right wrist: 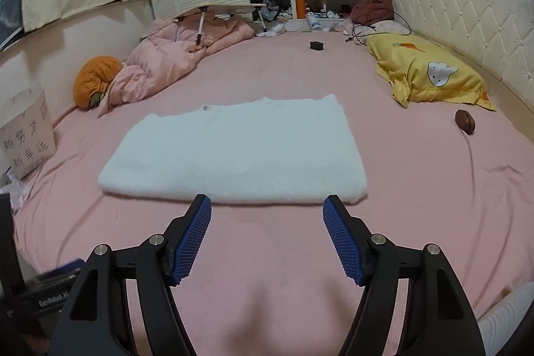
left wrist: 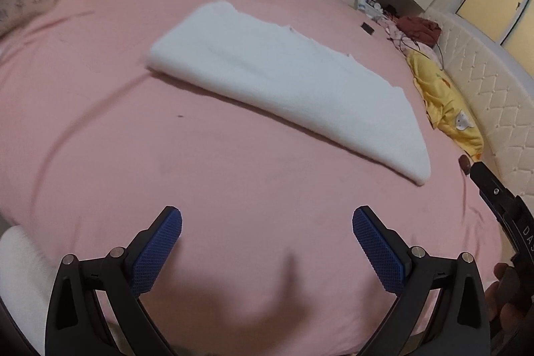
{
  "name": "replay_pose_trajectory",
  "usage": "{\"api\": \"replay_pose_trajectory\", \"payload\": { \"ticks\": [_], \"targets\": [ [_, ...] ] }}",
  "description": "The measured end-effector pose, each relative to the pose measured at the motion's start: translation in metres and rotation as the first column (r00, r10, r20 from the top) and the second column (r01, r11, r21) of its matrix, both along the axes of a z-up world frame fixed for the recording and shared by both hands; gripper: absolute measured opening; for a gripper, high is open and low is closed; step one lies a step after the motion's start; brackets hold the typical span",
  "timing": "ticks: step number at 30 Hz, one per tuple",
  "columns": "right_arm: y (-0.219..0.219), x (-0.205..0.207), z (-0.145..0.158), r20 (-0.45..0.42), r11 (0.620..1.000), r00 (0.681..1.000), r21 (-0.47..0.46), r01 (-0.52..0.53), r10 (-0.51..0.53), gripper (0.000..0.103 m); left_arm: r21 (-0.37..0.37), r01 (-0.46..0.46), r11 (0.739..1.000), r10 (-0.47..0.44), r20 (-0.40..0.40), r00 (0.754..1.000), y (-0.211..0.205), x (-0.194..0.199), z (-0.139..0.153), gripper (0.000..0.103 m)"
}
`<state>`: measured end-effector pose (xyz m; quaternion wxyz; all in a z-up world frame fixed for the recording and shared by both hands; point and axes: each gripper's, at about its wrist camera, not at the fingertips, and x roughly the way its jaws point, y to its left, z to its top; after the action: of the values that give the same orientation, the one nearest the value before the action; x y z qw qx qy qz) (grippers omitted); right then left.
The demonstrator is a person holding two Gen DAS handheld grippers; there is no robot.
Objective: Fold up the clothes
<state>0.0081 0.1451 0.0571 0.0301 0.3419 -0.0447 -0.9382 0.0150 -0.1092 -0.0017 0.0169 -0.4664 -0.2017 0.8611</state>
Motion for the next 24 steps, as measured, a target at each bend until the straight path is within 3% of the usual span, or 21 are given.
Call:
{"api": "replay_pose_trajectory", "payload": {
  "ticks": [4, 10, 12, 15, 21, 24],
  "targets": [
    [0.0, -0.002, -0.005, -0.025, 1.0, 1.0, 0.0, -0.001, 0.001, 0.07, 0.11, -0.003, 0.994, -0.001, 0.032, 0.999, -0.006, -0.017, -0.01, 0.102],
    [0.003, -0.002, -0.012, -0.041, 1.0, 0.999, -0.014, -0.005, 0.004, 0.07, 0.197, -0.087, 0.977, 0.075, 0.069, 0.995, -0.024, -0.04, -0.024, 0.102],
    [0.003, -0.003, -0.016, -0.036, 1.0, 0.999, -0.008, -0.007, 0.007, 0.07, 0.255, -0.116, 0.96, 0.097, 0.087, 0.992, -0.034, -0.048, -0.03, 0.102],
    [0.004, -0.007, -0.025, 0.012, 0.999, 1.0, -0.031, -0.016, 0.017, 0.07, 0.371, -0.181, 0.911, 0.149, 0.112, 0.982, -0.052, -0.057, -0.041, 0.102],
    [0.003, -0.02, -0.042, 0.071, 0.999, 0.997, -0.045, -0.015, 0.019, 0.07, 0.392, -0.252, 0.885, 0.226, 0.113, 0.968, -0.071, -0.072, -0.052, 0.102],
    [0.008, -0.026, -0.05, 0.109, 0.993, 0.993, -0.111, -0.024, 0.036, 0.07, 0.453, -0.268, 0.85, 0.245, 0.11, 0.963, -0.081, -0.082, -0.062, 0.102]
  ]
}}
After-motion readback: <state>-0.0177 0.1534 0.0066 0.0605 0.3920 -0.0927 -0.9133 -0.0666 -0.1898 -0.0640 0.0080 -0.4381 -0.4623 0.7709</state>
